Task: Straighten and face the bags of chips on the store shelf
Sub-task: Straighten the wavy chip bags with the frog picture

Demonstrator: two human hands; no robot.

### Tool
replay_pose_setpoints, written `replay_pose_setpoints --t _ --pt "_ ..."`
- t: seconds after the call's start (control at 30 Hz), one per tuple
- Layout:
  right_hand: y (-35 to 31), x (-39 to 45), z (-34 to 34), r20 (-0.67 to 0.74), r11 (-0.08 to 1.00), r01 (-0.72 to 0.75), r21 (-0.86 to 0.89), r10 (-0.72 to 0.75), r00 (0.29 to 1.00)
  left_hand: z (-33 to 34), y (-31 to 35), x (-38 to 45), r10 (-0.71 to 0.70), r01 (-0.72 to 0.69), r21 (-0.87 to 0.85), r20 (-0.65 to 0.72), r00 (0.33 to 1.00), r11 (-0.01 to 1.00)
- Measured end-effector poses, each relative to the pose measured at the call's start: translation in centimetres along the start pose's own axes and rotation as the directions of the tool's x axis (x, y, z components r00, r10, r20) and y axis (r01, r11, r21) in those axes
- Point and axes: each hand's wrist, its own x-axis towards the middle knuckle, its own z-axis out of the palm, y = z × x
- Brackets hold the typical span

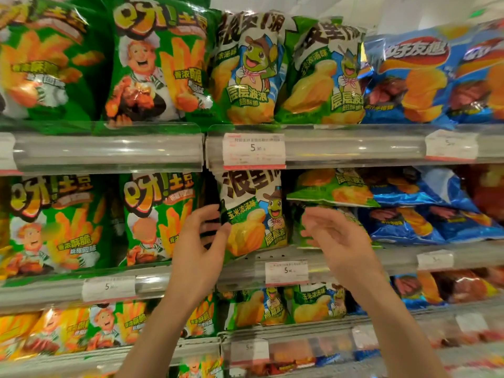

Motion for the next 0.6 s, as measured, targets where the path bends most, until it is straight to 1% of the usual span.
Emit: replay_pose_setpoints --t 0.07,0.13,0.2,0.33,0.43,0.5,0.6 --pt "0.8 -0.4 -2.3 -0.057 0.999 -0.039 0.037 0.041 0.998 0.5 0.5 -0.6 0.004 -0.004 -0.02 -0.025 1.0 1.0" --pt "1.6 -0.5 -4.8 -0.116 0.996 -0.063 0.057 0.069 0.991 1.6 1.1 -1.1 -0.004 0.003 -0.027 -0.014 1.0 1.0" --pt "2.6 -0.2 -7.3 -0.147 0.995 -0.07 0.064 0.079 0.986 3.2 1.9 -1.4 -0.01 0.01 -0.029 0.007 1.0 1.0" --pt "4.0 1.6 -11.3 -0.197 0.997 -0.067 0.036 0.073 0.978 7.0 4.1 -1.1 0.0 -0.001 0.049 0.023 1.0 0.999" --pt "4.7 3.5 -12.9 -0.17 0.999 -0.039 -0.014 0.036 0.985 10.0 5.7 0.0 0.067 -0.068 0.151 0.016 0.998 0.986" --pt "4.9 4.7 -13.6 -0.123 0.998 -0.022 -0.055 0.015 0.992 11.9 6.7 1.0 0.122 -0.117 0.267 0.0 0.993 0.957" --pt "5.1 6.3 -14.1 -0.027 0.995 -0.048 -0.083 0.046 0.999 14.1 7.6 2.3 0.122 -0.123 0.412 0.029 0.992 0.903"
